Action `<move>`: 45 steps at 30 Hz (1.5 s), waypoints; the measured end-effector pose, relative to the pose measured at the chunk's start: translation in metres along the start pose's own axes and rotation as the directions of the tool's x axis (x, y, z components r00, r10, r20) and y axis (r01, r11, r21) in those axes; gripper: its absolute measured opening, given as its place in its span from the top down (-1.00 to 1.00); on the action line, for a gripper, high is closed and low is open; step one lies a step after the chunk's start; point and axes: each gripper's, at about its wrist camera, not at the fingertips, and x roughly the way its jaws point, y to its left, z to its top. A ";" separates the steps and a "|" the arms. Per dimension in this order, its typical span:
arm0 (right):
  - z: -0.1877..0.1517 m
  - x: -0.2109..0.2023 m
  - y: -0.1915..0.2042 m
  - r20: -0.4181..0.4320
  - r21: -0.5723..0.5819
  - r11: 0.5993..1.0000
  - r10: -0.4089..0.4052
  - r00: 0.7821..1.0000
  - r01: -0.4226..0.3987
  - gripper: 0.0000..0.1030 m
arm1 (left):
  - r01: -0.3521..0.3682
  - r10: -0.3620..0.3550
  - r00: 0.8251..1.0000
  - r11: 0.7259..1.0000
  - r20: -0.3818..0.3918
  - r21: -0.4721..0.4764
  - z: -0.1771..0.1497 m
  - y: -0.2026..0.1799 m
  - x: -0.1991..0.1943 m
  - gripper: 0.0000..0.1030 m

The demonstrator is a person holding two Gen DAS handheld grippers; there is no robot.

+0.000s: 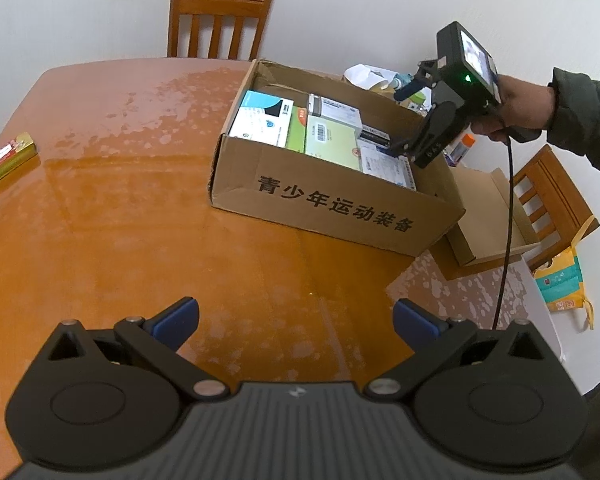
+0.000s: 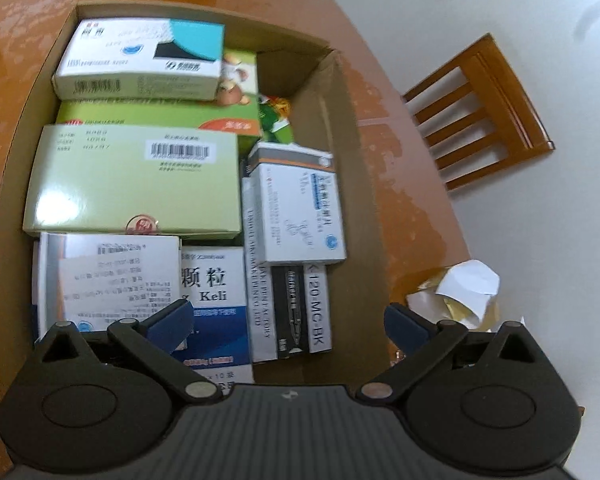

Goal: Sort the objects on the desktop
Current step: 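Withdraw the right gripper from the cardboard box toward the red-and-gold box, then lower the right gripper around the red-and-gold box on the table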

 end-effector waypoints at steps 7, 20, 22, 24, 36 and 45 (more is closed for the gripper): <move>0.004 -0.014 0.000 0.020 0.012 1.000 -0.028 0.999 0.028 -1.00 | -0.003 0.003 1.000 1.000 0.006 -0.009 -0.003 0.004 -0.004 -0.99; 0.158 -0.099 0.055 0.470 0.155 0.915 0.264 0.842 -0.374 -1.00 | -0.155 0.161 0.986 0.981 0.041 -0.120 -0.018 0.058 -0.028 -0.99; 0.196 -0.093 0.077 0.490 0.068 0.943 0.253 0.834 -0.326 -1.00 | -0.165 0.173 0.984 0.976 0.046 -0.143 -0.023 0.070 -0.033 -0.99; 0.234 -0.081 0.099 0.504 -0.058 0.962 0.260 0.823 -0.268 -1.00 | -0.174 0.184 0.982 0.971 0.050 -0.166 -0.029 0.083 -0.039 -0.99; 0.440 0.039 0.176 0.281 -0.555 0.816 0.366 0.887 -0.160 -0.96 | -0.220 0.251 0.966 0.928 0.069 -0.302 -0.057 0.157 -0.071 -0.99; 0.509 0.084 0.185 0.101 -0.697 0.669 0.450 0.887 -0.259 -0.66 | -0.193 0.230 0.970 0.925 0.079 -0.327 -0.049 0.189 -0.066 -0.99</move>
